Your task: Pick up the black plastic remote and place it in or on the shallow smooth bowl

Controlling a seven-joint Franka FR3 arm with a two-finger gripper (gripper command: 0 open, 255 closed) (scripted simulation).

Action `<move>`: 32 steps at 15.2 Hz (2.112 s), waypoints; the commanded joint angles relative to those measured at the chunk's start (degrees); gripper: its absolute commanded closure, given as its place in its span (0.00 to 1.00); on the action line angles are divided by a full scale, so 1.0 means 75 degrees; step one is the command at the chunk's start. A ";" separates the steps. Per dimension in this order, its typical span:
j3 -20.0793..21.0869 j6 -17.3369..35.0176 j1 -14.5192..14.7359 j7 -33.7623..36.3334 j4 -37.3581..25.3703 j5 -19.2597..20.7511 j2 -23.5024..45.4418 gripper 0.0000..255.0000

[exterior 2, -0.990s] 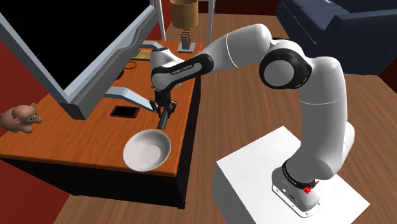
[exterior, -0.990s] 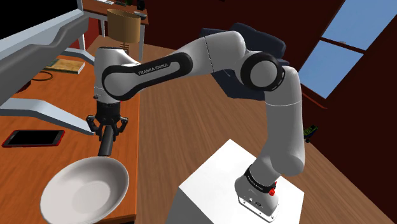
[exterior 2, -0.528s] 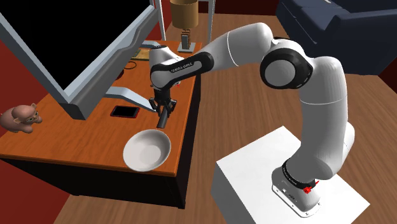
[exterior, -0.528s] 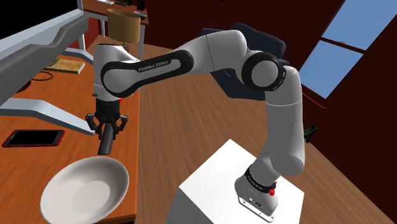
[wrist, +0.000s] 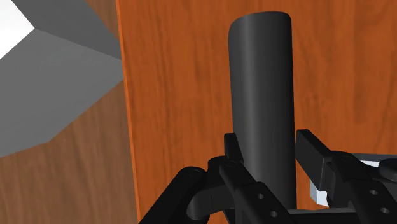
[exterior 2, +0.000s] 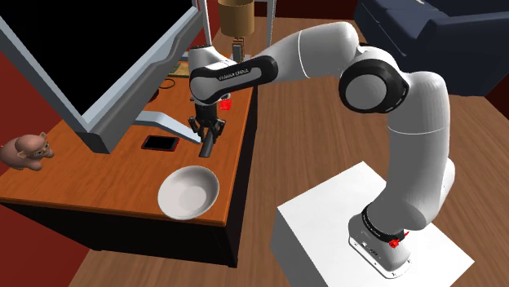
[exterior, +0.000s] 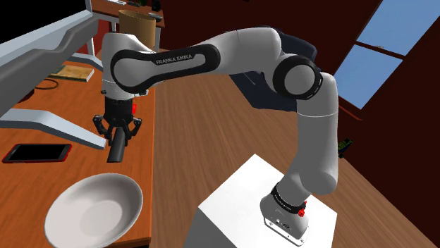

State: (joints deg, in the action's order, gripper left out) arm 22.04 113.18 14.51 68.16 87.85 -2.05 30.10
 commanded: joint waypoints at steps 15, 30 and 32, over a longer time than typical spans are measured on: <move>0.0135 -0.1190 0.0062 0.0276 -0.0715 -0.0128 -0.0536 1.00; 0.0908 0.0134 0.1385 0.2309 0.1162 -0.0334 -0.1535 1.00; 0.1006 0.0258 0.1608 0.2629 0.1234 -0.0301 -0.1541 1.00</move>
State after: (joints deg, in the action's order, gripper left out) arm 29.20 114.73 25.63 86.48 97.04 -4.50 18.48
